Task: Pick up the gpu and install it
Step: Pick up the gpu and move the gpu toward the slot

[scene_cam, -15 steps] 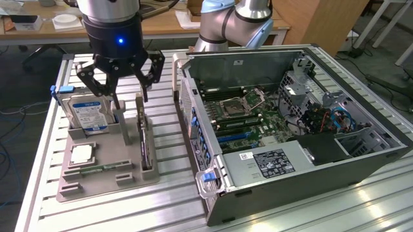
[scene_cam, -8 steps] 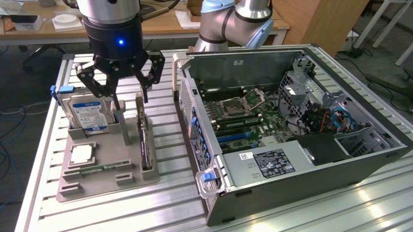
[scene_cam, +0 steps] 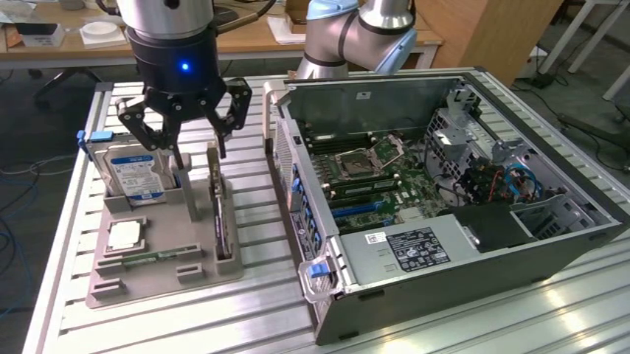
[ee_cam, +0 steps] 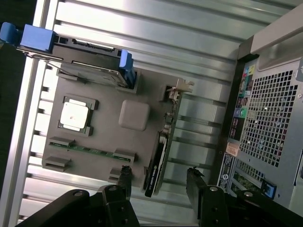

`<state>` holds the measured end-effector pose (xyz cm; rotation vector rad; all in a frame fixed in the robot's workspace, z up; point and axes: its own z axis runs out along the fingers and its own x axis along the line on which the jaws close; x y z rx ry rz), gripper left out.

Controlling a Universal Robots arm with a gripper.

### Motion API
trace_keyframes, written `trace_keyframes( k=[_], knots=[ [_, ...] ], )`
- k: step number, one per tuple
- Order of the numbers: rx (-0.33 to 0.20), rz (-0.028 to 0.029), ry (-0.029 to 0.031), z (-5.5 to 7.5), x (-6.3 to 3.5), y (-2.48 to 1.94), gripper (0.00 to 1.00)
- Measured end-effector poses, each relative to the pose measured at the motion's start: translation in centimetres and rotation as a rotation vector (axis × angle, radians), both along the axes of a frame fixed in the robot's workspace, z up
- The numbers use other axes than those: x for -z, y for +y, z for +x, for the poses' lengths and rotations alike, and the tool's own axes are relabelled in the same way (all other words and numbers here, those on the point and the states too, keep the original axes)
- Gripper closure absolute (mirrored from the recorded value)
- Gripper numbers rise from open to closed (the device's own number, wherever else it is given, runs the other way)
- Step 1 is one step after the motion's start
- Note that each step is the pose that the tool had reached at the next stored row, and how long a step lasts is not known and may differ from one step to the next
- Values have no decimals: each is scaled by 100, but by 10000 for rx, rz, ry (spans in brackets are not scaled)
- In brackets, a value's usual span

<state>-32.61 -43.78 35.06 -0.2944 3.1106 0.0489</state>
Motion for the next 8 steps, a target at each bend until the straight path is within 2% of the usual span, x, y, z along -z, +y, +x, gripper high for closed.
trace_keyframes(
  k=[8],
  knots=[
    [0, 0, -1, 0, 23, -8, 41]
  ],
)
